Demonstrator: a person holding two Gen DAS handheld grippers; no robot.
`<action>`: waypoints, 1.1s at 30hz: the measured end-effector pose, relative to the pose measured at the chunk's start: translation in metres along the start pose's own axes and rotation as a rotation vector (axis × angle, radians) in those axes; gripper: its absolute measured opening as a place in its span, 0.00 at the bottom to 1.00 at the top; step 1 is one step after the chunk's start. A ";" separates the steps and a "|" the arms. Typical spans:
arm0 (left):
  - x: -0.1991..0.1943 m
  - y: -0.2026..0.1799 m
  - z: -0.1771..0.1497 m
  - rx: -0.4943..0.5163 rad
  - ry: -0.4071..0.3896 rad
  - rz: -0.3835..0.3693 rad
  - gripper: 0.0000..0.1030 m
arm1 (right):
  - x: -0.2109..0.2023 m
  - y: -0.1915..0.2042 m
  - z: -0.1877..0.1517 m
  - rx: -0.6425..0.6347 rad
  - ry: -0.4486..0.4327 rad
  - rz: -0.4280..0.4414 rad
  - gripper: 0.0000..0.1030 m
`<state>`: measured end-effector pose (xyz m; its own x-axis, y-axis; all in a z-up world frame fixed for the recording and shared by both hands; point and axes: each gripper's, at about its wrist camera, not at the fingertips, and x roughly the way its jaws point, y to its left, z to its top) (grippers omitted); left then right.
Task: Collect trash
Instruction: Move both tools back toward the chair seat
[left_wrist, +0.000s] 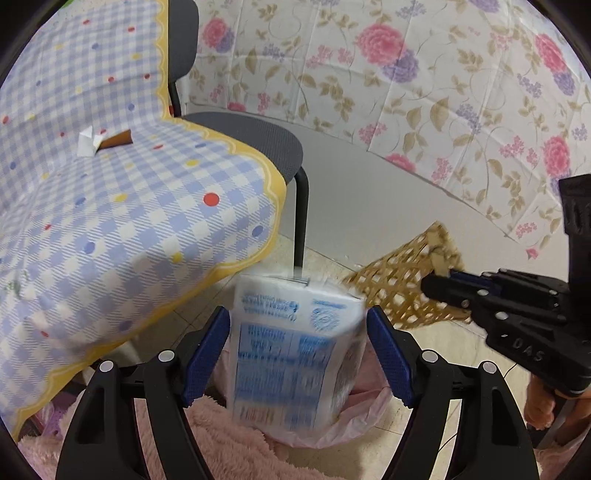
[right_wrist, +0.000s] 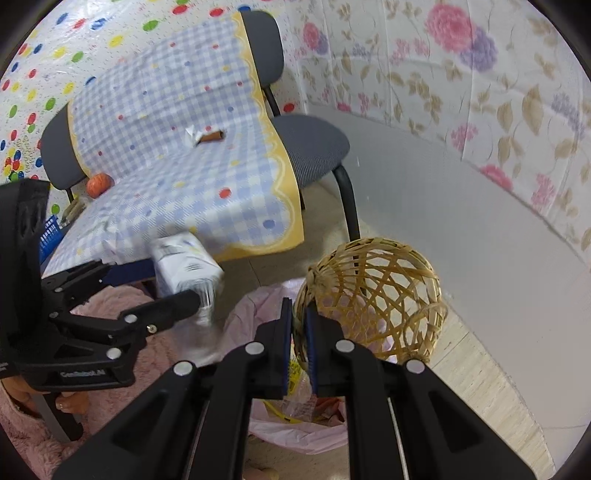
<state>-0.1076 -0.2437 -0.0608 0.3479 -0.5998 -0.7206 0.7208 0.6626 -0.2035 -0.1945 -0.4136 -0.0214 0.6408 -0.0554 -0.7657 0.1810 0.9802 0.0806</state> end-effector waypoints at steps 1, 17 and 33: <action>0.003 0.001 0.000 -0.004 0.010 0.001 0.78 | 0.005 -0.002 0.000 0.008 0.011 -0.002 0.15; -0.066 0.029 0.005 -0.019 -0.084 0.244 0.88 | -0.034 0.026 0.022 -0.101 -0.081 -0.082 0.94; -0.169 0.136 0.022 -0.276 -0.228 0.468 0.89 | -0.013 0.116 0.088 -0.233 -0.130 0.058 0.94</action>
<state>-0.0553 -0.0625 0.0478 0.7337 -0.2764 -0.6206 0.2871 0.9541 -0.0855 -0.1158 -0.3157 0.0543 0.7383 -0.0072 -0.6745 -0.0255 0.9989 -0.0386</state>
